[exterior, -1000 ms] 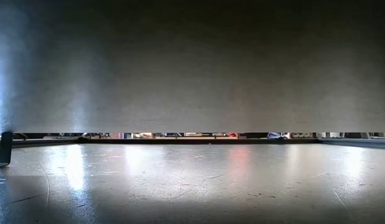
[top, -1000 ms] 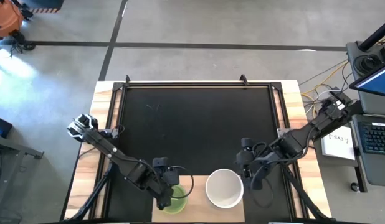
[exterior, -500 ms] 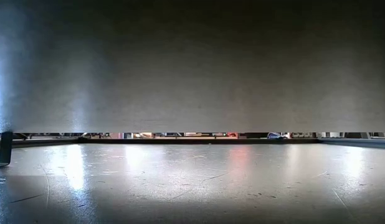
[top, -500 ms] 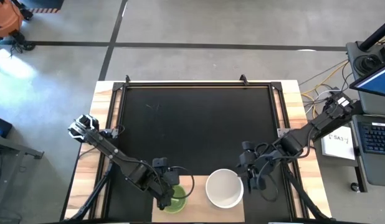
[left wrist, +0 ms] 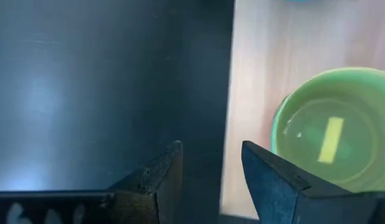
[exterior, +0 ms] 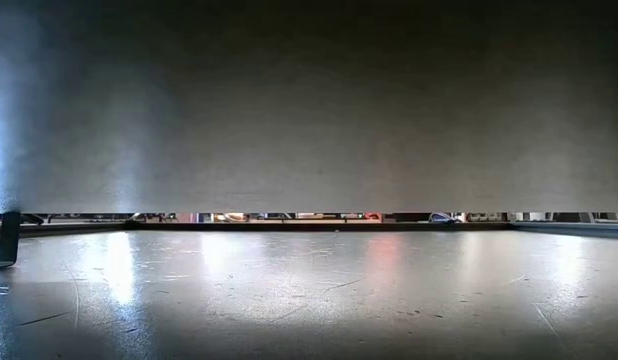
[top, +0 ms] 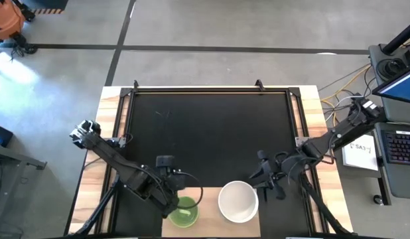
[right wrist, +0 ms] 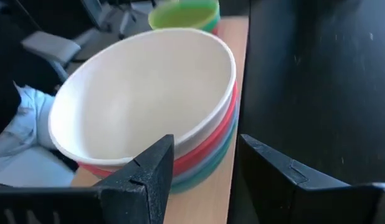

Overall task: Place and stack bowls onto a shelf
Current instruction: Return to Home Position

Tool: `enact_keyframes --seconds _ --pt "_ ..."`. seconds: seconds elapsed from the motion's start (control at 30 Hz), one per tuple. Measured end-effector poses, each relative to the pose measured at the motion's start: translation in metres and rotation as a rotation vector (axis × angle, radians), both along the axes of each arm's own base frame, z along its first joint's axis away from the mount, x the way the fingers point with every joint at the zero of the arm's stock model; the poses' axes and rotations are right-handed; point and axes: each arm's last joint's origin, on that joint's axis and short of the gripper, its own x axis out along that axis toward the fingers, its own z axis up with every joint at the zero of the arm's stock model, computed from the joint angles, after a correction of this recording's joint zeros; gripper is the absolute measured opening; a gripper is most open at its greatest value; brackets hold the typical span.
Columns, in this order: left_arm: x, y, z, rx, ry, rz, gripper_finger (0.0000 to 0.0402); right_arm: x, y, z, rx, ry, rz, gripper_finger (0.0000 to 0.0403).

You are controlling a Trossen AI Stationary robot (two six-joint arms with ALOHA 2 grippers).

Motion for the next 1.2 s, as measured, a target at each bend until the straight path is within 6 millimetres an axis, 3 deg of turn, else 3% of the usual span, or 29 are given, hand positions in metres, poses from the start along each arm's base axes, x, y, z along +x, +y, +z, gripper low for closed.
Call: enact_keyframes --seconds 0.3,0.57,0.87,1.2 --pt "-0.019 0.025 0.03 0.098 -0.116 0.07 0.0149 -0.005 -0.024 -0.024 -0.067 -0.269 -0.024 0.0169" --pt "-0.034 0.039 0.053 0.14 -0.243 0.121 0.0149 -0.01 -0.067 -0.029 -0.082 -0.375 -0.121 0.0169" --pt "-0.036 0.042 0.055 0.178 -0.26 0.133 0.0149 -0.032 -0.1 -0.029 -0.075 -0.489 -0.193 0.0169" --pt "-0.04 0.046 0.053 0.206 -0.25 0.19 0.0149 -0.048 -0.108 -0.044 -0.104 -0.53 -0.237 0.0169"
